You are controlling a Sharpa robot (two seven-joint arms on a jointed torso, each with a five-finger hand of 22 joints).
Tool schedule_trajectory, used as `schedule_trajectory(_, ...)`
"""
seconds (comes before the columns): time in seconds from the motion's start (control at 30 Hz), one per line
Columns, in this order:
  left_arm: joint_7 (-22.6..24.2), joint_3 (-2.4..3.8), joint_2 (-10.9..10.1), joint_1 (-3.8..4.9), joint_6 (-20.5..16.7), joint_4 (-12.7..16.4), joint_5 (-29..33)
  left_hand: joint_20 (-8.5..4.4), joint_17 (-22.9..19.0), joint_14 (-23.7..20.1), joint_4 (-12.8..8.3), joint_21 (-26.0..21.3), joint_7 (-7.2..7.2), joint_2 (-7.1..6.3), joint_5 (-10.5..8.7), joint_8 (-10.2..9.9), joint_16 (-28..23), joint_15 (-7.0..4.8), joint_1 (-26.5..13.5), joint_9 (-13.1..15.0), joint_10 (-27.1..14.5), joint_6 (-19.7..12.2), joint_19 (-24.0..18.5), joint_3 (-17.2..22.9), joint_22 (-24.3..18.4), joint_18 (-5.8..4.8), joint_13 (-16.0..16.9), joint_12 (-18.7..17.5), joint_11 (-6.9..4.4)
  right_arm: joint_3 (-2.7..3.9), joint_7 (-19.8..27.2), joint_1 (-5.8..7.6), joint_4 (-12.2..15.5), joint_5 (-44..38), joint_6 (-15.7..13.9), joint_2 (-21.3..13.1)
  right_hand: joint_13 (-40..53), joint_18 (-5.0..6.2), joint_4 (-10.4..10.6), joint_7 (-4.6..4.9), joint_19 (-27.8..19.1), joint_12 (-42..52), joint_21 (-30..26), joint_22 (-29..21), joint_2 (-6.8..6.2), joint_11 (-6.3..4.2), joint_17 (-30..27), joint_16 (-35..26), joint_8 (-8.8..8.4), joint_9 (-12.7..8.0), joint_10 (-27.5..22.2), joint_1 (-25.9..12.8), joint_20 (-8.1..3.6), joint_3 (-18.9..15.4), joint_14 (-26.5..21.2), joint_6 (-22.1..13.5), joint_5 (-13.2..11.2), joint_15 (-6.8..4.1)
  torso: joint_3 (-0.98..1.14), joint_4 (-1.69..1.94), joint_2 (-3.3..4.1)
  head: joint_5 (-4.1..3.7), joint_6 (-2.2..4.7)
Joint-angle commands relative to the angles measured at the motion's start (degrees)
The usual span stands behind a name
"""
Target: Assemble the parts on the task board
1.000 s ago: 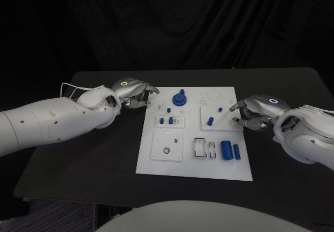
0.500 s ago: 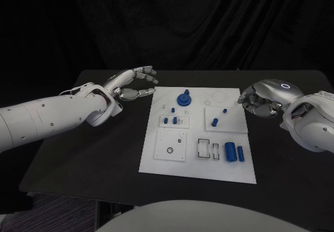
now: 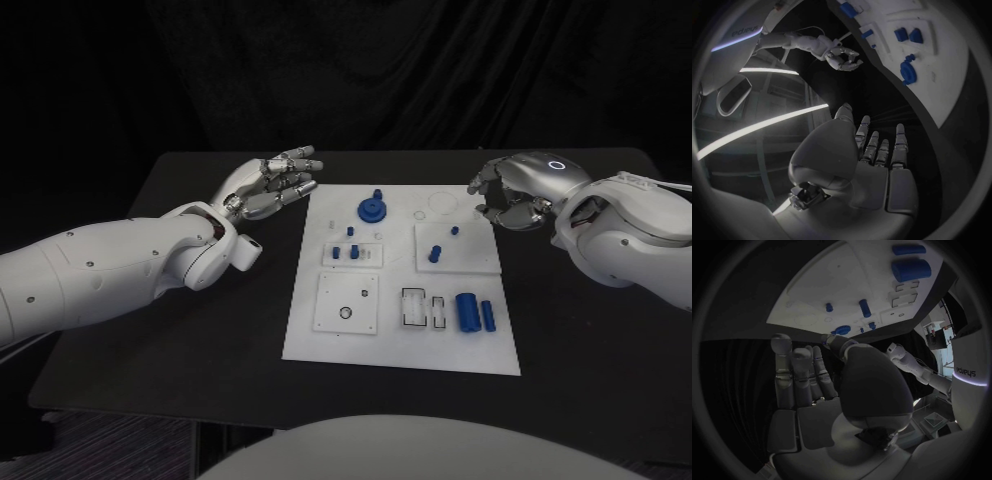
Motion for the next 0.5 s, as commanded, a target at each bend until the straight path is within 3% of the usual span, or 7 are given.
schedule_trajectory(0.03,9.4,0.05,-0.74,-0.64,5.99,1.81,11.58,-1.15,-0.42,-2.34,-0.05,-0.9,-0.05,2.23,0.57,-0.48,-0.66,-1.15,-0.17,-0.7,-1.46,-4.49,-6.82,-1.17,-9.21,0.41,-0.16,-1.17,0.58,0.03,2.9,-0.71,-1.27,0.73,-2.71,0.97,-3.72,0.68,0.65,0.04,0.66,-2.67,1.14,3.61,0.12,0.53,0.74,1.11,-1.81,-1.42,-0.84,-0.14,0.76,-2.1,0.33,-0.44,-0.87,0.59,-0.21,0.53,-0.81,-1.11,0.0)
schedule_trajectory(0.17,9.58,0.05,-1.21,-1.43,7.44,3.37,14.32,-2.3,-0.73,-3.46,0.01,-1.36,-0.33,3.54,0.67,-0.72,-0.95,-1.73,-0.81,-1.24,-3.34,-7.92,-9.98,-2.2,-15.46,0.27,-0.38,-2.53,0.36,0.03,3.61,-1.4,-2.71,1.77,-3.3,2.05,-7.72,0.46,1.22,0.05,1.59,-4.9,2.61,4.02,0.49,1.02,2.06,2.74,-3.57,-3.2,-1.31,0.86,1.27,-4.82,1.01,-0.59,-1.15,0.9,-0.3,0.63,-1.25,-1.95,0.0)
schedule_trajectory(0.2,9.72,0.06,-1.33,-1.68,7.77,3.79,14.81,-2.47,-0.73,-3.46,0.03,-1.44,-0.47,3.68,0.66,-0.75,-0.95,-1.75,-1.03,-1.32,-3.5,-8.41,-10.21,-2.35,-16.18,0.17,-0.39,-2.62,0.32,0.03,3.78,-1.65,-3.11,1.96,-3.28,2.38,-9.56,0.32,1.66,-0.08,1.97,-5.77,3.3,4.24,0.7,1.26,2.63,3.5,-4.7,-4.27,-1.6,1.4,1.52,-6.49,1.24,-1.4,-1.51,1.12,-0.41,0.83,-1.54,-2.29,0.0)
schedule_trajectory(0.27,9.92,0.06,-1.58,-1.96,8.18,4.45,15.32,-2.98,-0.73,-3.46,-0.01,-1.72,-0.97,3.92,0.94,-0.84,-0.95,-2.19,-1.21,-1.55,-3.9,-9.62,-10.9,-2.64,-18.74,0.06,-0.44,-2.9,-0.24,0.03,3.99,-2.06,-3.5,2.15,-3.18,2.69,-10.76,0.31,1.95,-0.16,2.17,-6.24,3.72,4.36,0.86,1.45,2.93,3.94,-5.13,-4.87,-1.75,1.92,1.58,-7.48,1.34,-1.43,-1.54,1.27,-0.56,0.96,-1.64,-2.88,0.0)
schedule_trajectory(0.37,10.31,0.06,-2.25,-2.3,8.61,5.99,15.93,-3.11,-0.73,-3.46,0.03,-2.14,-2.18,4.12,0.61,-1.15,-0.95,-2.19,-2.02,-2.31,-4.6,-13.17,-11.95,-3.32,-22.53,-0.11,-0.54,-3.43,-1.02,0.03,4.31,-2.67,-3.81,2.38,-3.16,2.84,-12.98,0.11,2.29,-0.44,2.79,-7.11,5.06,4.68,1.19,1.65,3.52,4.8,-5.76,-5.86,-1.89,3.11,1.77,-8.76,1.7,-1.49,-1.06,1.43,-0.73,0.91,-1.6,-3.58,0.0)
schedule_trajectory(0.43,10.48,0.06,-2.5,-2.4,8.71,6.59,16.1,-3.05,-0.73,-3.46,0.01,-2.12,-2.79,4.2,0.57,-1.27,-0.95,-2.16,-2.3,-2.63,-4.76,-14.47,-12.01,-3.53,-22.67,-0.09,-0.56,-3.57,-1.11,0.03,4.45,-2.85,-3.88,2.45,-3.1,2.78,-13.97,-0.06,2.08,-0.46,3.45,-7.25,6.49,4.99,1.44,1.58,3.98,5.34,-5.79,-6.22,-1.16,4.03,1.74,-8.82,2.16,-1.14,-0.1,1.34,-0.85,0.78,-1.63,-3.65,0.0)
schedule_trajectory(0.5,10.56,0.06,-2.51,-2.49,8.89,7.02,16.26,-2.88,-0.73,-3.46,-0.01,-2.24,-4.54,4.34,0.46,-1.5,-0.95,-2.06,-2.85,-3.18,-5.18,-17.02,-12.28,-3.92,-23.94,-0.04,-0.66,-4.12,-1.82,0.03,4.5,-3.02,-3.9,2.51,-2.98,2.49,-15.79,-0.36,1.95,-0.75,4.48,-7.71,8.65,5.44,1.57,1.43,4.87,6.23,-5.9,-6.84,0.18,4.75,1.6,-8.89,3.03,-0.7,0.8,1.13,-0.97,0.57,-1.68,-3.27,0.0)
